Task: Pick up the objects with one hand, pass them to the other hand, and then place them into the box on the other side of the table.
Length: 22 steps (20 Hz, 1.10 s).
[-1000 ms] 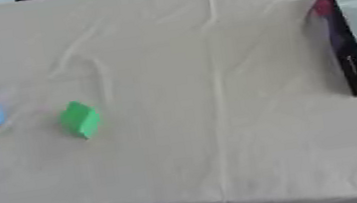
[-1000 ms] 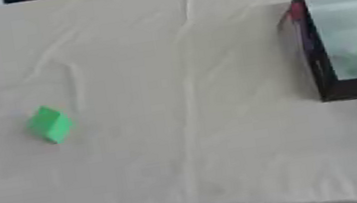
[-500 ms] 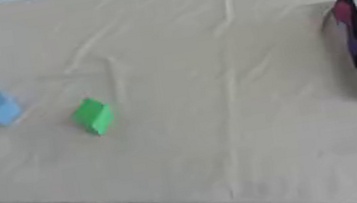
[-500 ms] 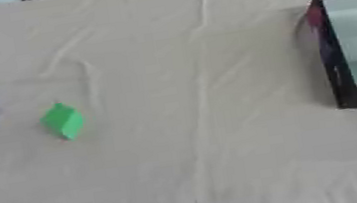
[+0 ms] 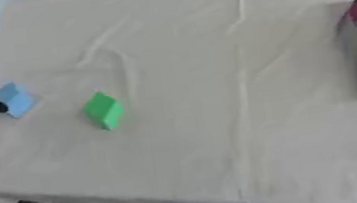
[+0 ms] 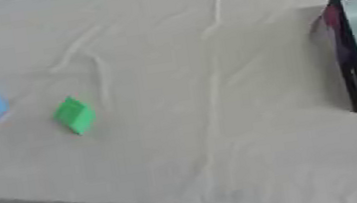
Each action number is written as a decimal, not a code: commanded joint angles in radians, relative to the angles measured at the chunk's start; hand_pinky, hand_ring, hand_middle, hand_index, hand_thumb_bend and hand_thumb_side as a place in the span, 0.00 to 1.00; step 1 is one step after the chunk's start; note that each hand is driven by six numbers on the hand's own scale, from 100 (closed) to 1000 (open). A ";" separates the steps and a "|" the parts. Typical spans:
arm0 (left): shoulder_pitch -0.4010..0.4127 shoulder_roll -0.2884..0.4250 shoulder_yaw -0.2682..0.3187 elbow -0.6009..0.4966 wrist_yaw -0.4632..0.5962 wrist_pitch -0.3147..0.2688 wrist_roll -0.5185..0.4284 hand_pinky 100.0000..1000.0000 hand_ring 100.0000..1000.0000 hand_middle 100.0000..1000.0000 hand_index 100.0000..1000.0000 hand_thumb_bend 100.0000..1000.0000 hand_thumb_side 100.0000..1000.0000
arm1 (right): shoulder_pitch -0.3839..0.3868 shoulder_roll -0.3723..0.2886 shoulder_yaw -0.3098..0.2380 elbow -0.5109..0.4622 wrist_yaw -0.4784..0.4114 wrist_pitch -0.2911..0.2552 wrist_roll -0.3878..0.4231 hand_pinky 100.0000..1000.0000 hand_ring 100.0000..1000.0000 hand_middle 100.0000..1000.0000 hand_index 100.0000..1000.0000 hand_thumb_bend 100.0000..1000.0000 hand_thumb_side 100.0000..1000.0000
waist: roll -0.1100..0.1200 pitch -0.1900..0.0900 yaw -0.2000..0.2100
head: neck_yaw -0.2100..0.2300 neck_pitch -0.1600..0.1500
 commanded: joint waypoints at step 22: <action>-0.057 -0.047 0.005 0.104 -0.119 -0.023 0.020 0.80 0.84 0.76 0.76 0.60 0.00 | 0.016 -0.029 -0.004 0.009 0.040 -0.017 -0.017 1.00 0.94 0.89 0.89 0.00 0.21 | -0.006 -0.013 0.003 | -0.024 -0.015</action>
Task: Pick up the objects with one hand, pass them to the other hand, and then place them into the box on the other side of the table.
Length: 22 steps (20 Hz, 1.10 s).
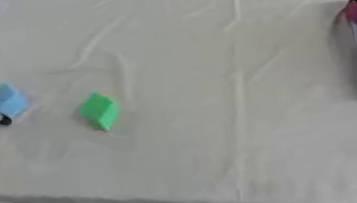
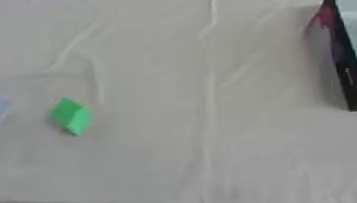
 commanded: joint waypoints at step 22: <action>-0.072 -0.042 0.017 0.070 -0.064 0.009 0.037 0.80 0.84 0.75 0.70 0.53 0.00 | 0.008 -0.025 0.001 0.003 0.034 -0.012 -0.012 1.00 0.94 0.89 0.88 0.00 0.19 | -0.002 -0.010 -0.002 | -0.003 -0.019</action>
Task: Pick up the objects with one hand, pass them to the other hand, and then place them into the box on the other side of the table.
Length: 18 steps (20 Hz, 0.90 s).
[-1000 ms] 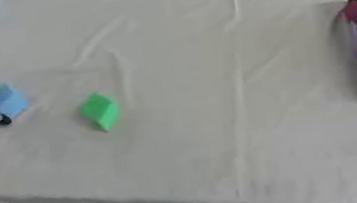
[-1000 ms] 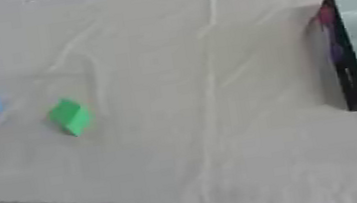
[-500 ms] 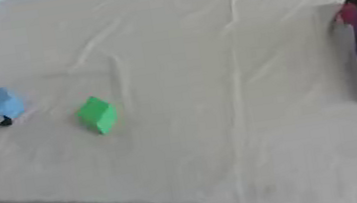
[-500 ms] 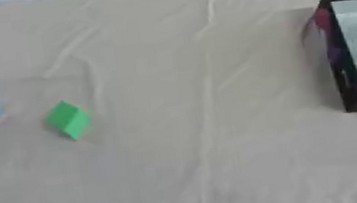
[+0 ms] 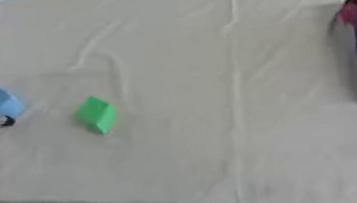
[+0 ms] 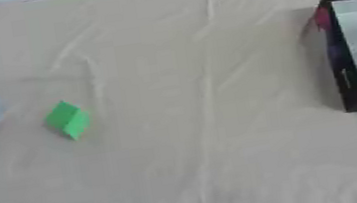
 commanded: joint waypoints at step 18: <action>-0.026 0.032 0.017 -0.008 -0.016 0.009 -0.006 0.80 0.78 0.68 0.57 0.34 0.00 | 0.005 -0.036 -0.001 0.000 0.024 -0.015 -0.016 1.00 0.94 0.89 0.88 0.00 0.18 | 0.001 -0.017 -0.003 | 0.006 -0.011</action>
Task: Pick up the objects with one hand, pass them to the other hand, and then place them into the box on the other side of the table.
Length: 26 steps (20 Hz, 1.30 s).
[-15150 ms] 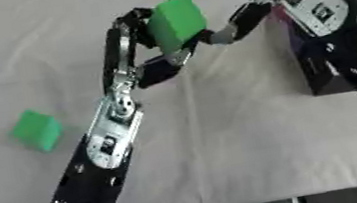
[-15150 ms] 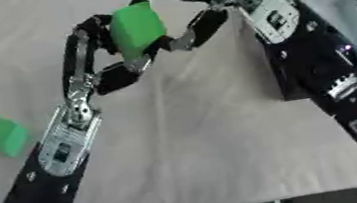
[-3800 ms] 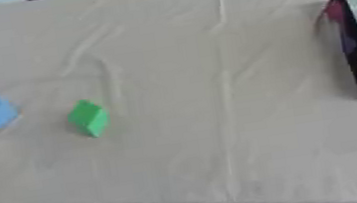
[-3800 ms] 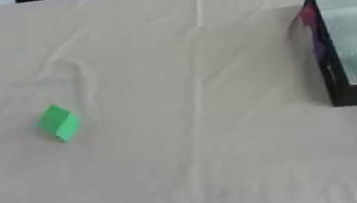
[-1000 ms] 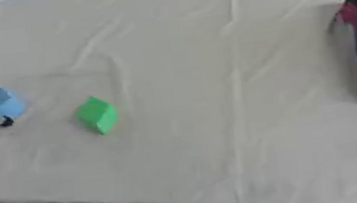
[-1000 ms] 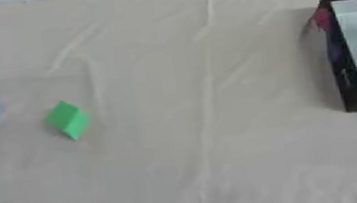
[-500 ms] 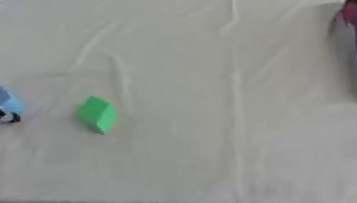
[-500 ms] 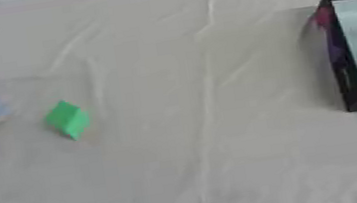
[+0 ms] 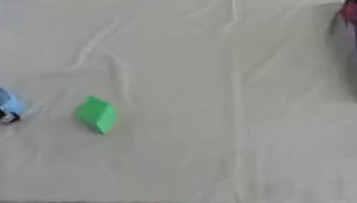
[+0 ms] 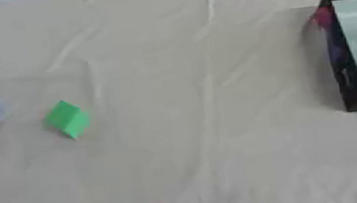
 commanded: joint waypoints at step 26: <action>-0.034 -0.021 0.080 -0.435 0.103 0.047 0.204 0.70 0.63 0.56 0.51 0.00 0.00 | -0.024 -0.034 -0.010 -0.069 -0.070 0.013 0.019 1.00 0.94 0.89 0.88 0.00 0.25 | -0.012 -0.024 0.006 | -0.048 -0.023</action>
